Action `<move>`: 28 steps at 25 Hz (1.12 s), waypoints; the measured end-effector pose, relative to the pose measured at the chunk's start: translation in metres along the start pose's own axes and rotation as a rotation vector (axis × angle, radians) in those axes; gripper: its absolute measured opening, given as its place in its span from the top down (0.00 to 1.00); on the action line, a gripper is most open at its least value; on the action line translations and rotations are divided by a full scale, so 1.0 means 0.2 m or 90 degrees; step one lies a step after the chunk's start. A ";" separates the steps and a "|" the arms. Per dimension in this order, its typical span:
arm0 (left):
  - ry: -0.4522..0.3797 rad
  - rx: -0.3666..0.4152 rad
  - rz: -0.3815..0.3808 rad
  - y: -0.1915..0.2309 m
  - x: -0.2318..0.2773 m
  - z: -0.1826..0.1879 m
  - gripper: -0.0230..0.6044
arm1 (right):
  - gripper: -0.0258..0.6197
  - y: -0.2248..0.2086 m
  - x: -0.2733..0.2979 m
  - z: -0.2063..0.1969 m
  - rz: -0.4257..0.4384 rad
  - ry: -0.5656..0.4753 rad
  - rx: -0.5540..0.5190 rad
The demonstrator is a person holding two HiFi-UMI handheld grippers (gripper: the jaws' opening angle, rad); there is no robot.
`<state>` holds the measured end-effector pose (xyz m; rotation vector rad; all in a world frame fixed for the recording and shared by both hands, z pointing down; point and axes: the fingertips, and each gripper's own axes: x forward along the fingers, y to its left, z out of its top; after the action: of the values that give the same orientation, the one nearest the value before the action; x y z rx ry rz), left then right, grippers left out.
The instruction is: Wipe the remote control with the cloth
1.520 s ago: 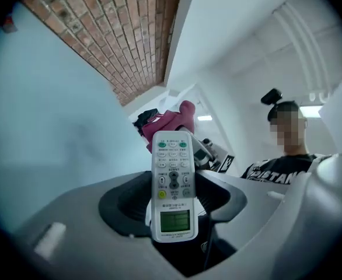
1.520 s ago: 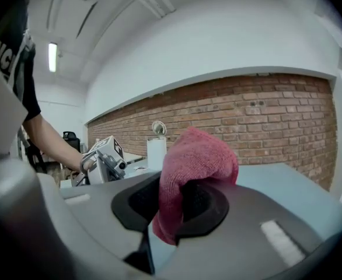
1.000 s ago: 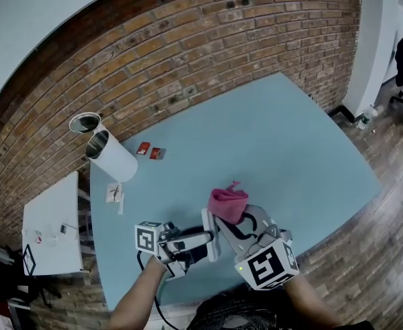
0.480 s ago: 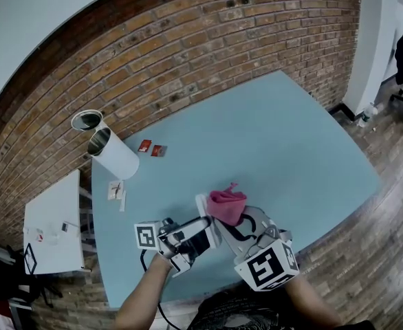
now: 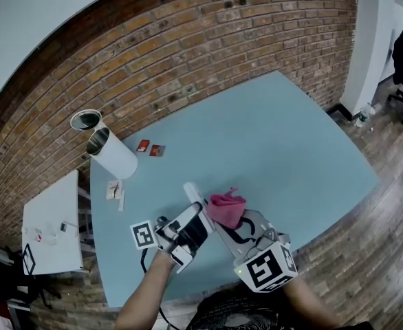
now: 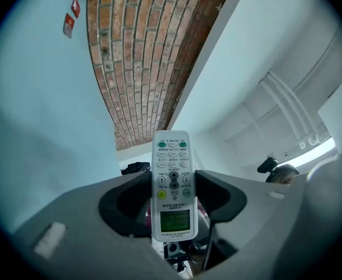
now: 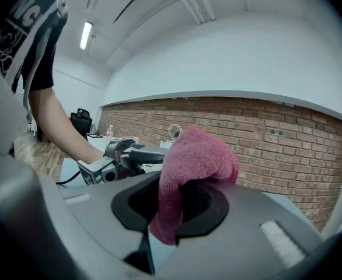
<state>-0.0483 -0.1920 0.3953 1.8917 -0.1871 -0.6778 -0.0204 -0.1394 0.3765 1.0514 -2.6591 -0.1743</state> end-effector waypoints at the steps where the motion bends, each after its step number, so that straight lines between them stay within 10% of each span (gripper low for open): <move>1: -0.015 0.002 0.010 0.01 0.00 0.02 0.59 | 0.86 0.00 0.00 -0.01 0.000 0.000 0.000; 10: -0.133 0.012 0.054 0.00 -0.03 0.17 0.59 | 0.86 0.03 0.00 -0.08 0.003 -0.001 0.046; 28: -0.167 0.037 0.082 -0.04 -0.01 0.19 0.59 | 0.86 0.13 -0.01 -0.18 0.018 0.024 0.053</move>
<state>-0.0717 -0.2184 0.3777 1.8232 -0.4968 -0.8389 -0.0245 -0.1195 0.4149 1.0322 -2.6668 -0.0377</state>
